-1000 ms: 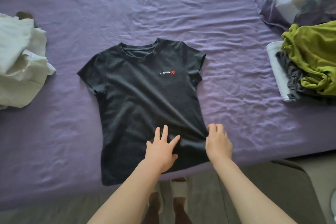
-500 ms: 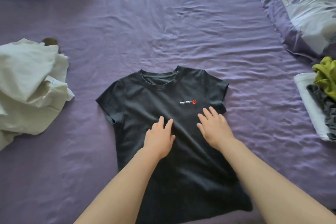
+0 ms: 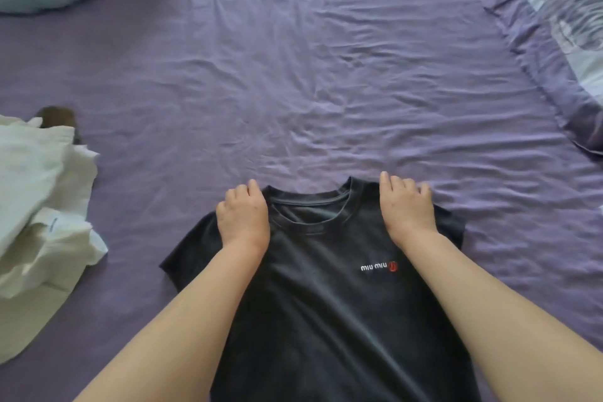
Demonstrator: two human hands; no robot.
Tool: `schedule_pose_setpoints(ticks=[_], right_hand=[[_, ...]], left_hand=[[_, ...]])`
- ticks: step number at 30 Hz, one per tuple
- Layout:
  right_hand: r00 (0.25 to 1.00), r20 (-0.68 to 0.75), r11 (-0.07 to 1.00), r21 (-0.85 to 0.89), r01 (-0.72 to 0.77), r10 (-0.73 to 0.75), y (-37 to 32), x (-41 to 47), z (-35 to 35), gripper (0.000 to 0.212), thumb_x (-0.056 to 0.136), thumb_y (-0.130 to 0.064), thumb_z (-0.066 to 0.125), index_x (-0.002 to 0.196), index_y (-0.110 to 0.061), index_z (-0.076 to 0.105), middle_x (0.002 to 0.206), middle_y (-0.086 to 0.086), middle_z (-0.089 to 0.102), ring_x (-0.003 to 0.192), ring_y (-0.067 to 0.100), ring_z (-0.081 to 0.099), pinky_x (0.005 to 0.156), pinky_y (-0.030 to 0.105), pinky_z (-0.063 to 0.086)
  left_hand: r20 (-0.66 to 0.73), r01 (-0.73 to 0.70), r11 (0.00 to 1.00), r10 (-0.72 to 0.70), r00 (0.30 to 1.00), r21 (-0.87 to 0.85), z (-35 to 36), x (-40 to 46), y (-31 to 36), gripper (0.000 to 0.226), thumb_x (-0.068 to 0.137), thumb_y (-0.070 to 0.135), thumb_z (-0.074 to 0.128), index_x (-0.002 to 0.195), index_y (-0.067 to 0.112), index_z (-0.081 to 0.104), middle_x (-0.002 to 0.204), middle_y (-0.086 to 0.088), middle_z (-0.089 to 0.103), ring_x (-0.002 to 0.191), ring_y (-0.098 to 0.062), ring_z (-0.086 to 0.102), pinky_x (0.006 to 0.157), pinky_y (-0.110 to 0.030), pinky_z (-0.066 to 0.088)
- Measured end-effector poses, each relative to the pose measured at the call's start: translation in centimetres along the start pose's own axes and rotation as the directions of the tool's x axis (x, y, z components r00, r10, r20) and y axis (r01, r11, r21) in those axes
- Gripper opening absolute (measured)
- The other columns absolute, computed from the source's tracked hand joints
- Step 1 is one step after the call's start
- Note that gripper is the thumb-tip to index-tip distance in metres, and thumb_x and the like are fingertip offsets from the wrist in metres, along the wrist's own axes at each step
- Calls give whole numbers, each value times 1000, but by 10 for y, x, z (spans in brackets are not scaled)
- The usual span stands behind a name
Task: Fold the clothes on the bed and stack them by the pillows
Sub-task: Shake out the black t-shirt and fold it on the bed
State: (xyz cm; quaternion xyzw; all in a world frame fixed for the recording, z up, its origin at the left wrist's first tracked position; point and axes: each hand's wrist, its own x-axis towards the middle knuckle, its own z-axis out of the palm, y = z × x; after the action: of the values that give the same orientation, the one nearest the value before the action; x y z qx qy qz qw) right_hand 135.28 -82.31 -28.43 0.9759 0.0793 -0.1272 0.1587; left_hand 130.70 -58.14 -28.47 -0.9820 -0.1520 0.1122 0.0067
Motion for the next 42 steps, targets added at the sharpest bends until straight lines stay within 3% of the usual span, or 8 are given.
schedule_pose_setpoints(ticks=[3,7,14,18,25,32,36,42], right_hand=[[997,-72,999,53,-4,8,4,1,-4,28,79,-6,61,105,-14,55,105,5,59,99,26,51,73,33,34],[986,-121,934,351,-68,117,9,18,-11,16,88,-4,54,102,-10,56,100,9,55,97,29,49,59,31,29],[990,-128,890,444,103,-51,13,55,-15,32,93,-15,52,124,-10,48,120,11,49,112,31,46,72,38,41],[990,-91,867,496,-50,109,37,27,13,53,97,-21,45,146,-11,28,148,11,34,138,27,27,106,42,28],[944,79,725,621,-299,322,71,-22,36,76,89,-37,58,146,-3,21,143,18,39,130,34,37,105,43,31],[961,-24,597,788,-152,276,82,-21,37,16,86,-14,61,101,-12,55,103,9,53,97,29,52,74,35,42],[974,-11,555,823,-119,225,76,-21,33,26,90,-24,56,113,-18,46,105,4,60,92,27,59,65,29,38],[984,-45,504,854,128,-174,51,-36,27,56,91,-36,50,142,-20,33,129,-7,41,103,13,54,83,25,49]], left_hand=[[-44,23,998,-25,999,-50,-4,1,-5,23,95,28,50,114,17,58,111,-5,59,104,-26,49,80,-34,37],[-88,78,942,-112,990,-327,-13,10,-7,16,97,23,49,103,14,60,103,-8,58,79,-30,57,59,-31,36],[-80,67,893,-114,990,-445,-18,32,7,31,93,16,52,124,13,53,131,-12,46,105,-33,53,81,-44,47],[-102,-154,951,130,986,-269,2,-9,53,58,94,27,51,147,21,28,157,-11,11,141,-29,19,112,-46,24],[28,-603,777,617,786,-180,21,-51,169,62,98,47,33,151,23,14,160,-6,4,147,-29,-4,114,-56,-7],[175,-572,818,573,801,-57,17,-13,184,106,74,84,34,150,26,-10,158,-4,-17,143,-29,-23,108,-63,-16],[223,-493,865,501,836,-95,9,-7,192,118,69,82,48,149,23,-16,157,-4,-22,142,-28,-25,111,-61,-15],[83,-307,946,316,945,-107,18,-45,150,78,93,56,30,148,24,-16,158,-6,-18,143,-27,-22,115,-55,-9]])
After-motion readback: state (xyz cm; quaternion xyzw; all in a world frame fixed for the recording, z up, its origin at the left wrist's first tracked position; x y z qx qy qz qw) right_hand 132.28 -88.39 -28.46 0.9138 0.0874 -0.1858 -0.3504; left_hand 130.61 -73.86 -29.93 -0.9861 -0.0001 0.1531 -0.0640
